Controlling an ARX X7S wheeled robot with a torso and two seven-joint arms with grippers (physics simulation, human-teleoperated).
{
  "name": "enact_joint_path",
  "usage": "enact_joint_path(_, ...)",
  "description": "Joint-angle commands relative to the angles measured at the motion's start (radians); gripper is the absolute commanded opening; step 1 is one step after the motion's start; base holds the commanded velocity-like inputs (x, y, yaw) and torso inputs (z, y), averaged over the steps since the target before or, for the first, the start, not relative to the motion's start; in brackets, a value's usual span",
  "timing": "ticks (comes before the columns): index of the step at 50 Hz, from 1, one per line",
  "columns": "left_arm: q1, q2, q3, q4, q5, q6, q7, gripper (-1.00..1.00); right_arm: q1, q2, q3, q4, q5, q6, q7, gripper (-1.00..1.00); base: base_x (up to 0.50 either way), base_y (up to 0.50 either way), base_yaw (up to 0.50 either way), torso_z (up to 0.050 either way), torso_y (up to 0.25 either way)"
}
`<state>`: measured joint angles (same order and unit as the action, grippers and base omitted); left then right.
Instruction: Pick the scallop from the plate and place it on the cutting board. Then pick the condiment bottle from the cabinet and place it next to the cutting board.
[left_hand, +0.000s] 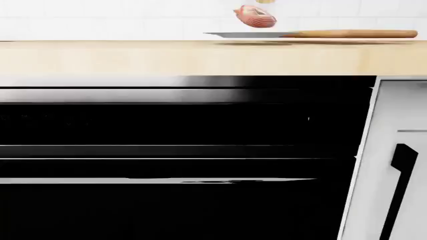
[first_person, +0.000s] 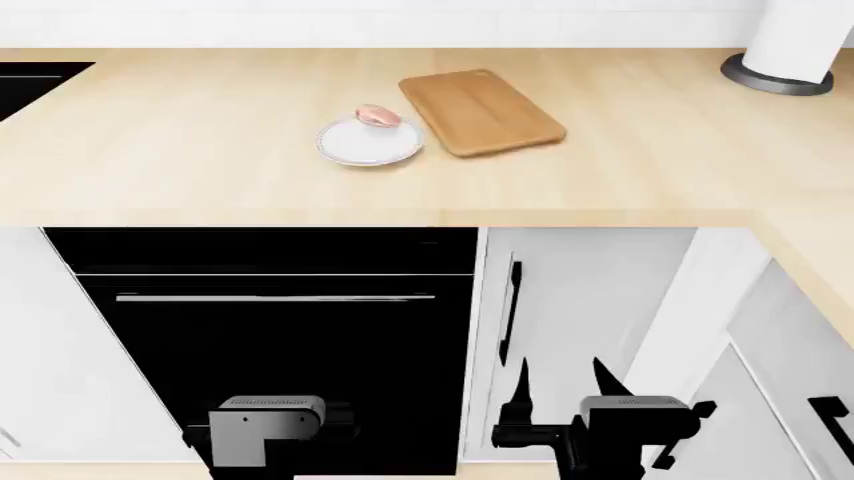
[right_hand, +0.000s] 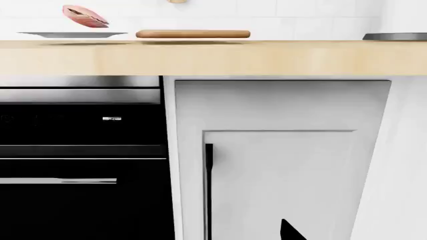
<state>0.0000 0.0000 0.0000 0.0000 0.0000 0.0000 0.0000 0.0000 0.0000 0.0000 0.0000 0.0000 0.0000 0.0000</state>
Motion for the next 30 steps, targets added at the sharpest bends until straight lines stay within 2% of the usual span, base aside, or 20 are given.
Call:
enact_joint_path(1, 0.0, -0.016, 0.017, -0.001, -0.018, 0.001, -0.018, 1.0, 0.0, 0.015, -0.02, -0.001, 0.016, 0.002, 0.02, 1.0, 0.0, 0.0, 0.0, 0.0, 0.0)
enact_joint_path(12, -0.009, -0.045, 0.042, -0.016, -0.065, 0.006, -0.059, 1.0, 0.009, 0.046, -0.059, 0.003, 0.043, 0.014, 0.061, 1.0, 0.0, 0.0, 0.0, 0.002, 0.0)
enact_joint_path(22, -0.011, -0.064, 0.055, 0.014, -0.111, -0.011, -0.064, 1.0, 0.016, 0.062, -0.076, -0.019, 0.059, 0.038, 0.086, 1.0, 0.0, 0.0, 0.0, 0.05, 0.015)
enact_joint_path(30, -0.048, -0.106, 0.06, 0.145, -0.146, -0.14, -0.064, 1.0, 0.053, 0.083, -0.095, -0.131, 0.072, 0.163, 0.093, 1.0, 0.0, 0.0, 0.0, 0.05, 0.001)
